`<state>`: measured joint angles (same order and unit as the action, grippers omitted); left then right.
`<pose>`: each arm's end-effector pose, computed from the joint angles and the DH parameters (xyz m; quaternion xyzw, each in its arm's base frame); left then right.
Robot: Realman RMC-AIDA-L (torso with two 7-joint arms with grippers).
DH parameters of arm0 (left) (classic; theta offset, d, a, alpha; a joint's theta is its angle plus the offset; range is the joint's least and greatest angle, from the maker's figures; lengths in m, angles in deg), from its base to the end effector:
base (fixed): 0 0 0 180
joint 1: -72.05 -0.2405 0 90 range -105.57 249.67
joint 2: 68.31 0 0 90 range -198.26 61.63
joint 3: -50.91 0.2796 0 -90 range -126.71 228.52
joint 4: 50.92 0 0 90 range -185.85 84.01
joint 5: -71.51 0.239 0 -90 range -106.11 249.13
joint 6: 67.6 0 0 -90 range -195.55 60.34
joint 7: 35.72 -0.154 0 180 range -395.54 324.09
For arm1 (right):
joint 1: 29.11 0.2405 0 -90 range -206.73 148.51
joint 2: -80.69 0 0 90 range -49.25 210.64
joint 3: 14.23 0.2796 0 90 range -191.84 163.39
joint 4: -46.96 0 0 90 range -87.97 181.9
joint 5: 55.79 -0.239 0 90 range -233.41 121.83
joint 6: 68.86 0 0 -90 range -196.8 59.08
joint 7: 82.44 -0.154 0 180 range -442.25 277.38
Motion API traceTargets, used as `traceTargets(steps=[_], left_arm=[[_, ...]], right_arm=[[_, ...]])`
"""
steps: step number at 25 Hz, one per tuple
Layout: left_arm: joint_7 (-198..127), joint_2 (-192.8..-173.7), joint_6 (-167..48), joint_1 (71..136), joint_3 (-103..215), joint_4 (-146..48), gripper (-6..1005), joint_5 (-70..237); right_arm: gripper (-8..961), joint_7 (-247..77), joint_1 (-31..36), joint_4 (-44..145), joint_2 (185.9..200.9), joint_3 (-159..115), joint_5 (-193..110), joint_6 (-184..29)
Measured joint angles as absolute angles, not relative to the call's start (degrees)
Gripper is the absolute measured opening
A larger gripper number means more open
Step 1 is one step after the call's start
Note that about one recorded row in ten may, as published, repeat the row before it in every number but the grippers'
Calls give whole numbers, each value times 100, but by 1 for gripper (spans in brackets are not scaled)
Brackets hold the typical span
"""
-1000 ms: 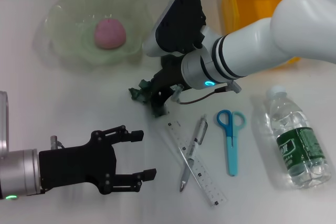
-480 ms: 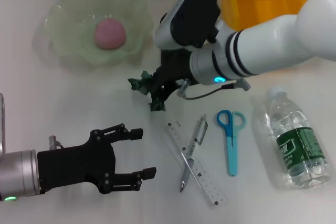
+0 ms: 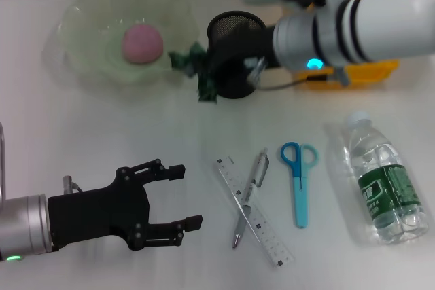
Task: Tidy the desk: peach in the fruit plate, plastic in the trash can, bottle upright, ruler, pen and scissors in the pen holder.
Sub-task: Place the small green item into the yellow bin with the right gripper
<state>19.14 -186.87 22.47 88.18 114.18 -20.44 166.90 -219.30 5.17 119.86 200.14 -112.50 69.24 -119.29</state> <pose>-0.3292 0.2680 -0.0724 -0.9503 -0.1211 -0.2701 0.0964 0.1021 0.4145 -0.0993 -0.9610 0.1687 0.0670 0.2087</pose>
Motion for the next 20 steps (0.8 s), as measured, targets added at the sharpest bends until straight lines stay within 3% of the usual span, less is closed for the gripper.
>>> traceTargets(steps=[9, 20], left_arm=[[1770, -18696, 2255, 8828, 11419, -2119, 862, 16612], [1696, -18696, 2281, 8863, 11418, -2269, 863, 16514]], right_arm=[[-1, -21552, -60, 13008, 20039, -9619, 6985, -12066], [-2, -21055, -188, 12289, 19993, -8279, 6983, -11413]])
